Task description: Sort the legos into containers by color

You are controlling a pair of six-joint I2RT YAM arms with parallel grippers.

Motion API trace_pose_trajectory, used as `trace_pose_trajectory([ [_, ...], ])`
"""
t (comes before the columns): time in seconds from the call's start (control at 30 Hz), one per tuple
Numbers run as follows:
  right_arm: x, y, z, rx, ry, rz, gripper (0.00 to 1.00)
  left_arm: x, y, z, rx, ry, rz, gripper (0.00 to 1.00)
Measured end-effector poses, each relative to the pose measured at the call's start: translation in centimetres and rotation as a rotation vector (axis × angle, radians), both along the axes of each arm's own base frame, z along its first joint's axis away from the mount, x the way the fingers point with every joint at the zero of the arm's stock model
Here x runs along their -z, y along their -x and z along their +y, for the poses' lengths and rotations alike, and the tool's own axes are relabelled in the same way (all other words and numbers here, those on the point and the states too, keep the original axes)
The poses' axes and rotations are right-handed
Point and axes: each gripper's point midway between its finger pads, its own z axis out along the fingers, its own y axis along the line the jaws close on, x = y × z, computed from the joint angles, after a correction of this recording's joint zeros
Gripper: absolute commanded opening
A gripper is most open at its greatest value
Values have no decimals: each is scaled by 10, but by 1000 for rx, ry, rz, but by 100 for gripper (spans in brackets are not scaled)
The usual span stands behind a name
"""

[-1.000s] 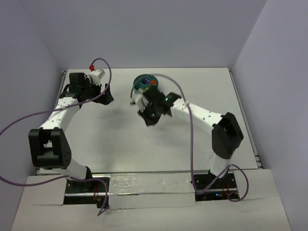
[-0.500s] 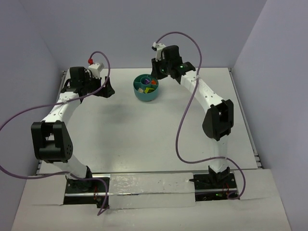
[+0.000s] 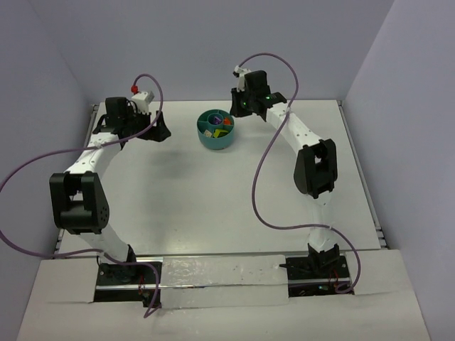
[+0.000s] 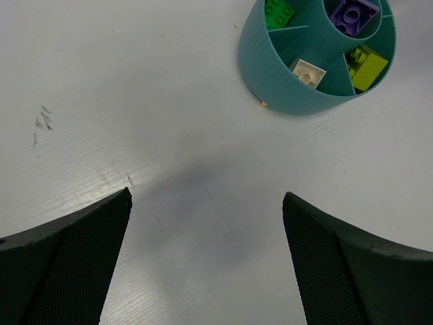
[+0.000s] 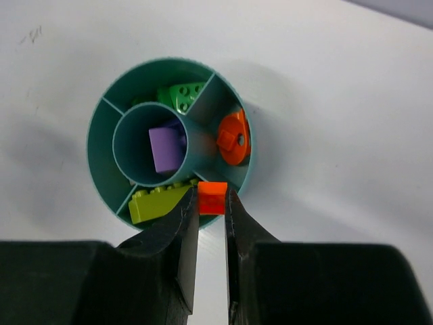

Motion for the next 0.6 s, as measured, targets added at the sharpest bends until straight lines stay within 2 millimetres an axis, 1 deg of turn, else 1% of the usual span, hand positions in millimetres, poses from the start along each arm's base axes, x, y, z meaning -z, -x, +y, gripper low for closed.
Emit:
trace_pose_trajectory([
  [0.13,-3,-14,6,-1,-13,-31,9,-2,-3,0,-1,4,-3,99],
  [0.3,9,-23,10,-1,-10,-23,10,-7,-6,-1,-2,8,-14,99],
  [0.47,24,-24,10,1,2,2,14,-8,-7,-1,-4,12,-13,99],
  [0.6,23,-24,10,-1,2,6,15,-6,-8,-1,-4,13,-8,99],
])
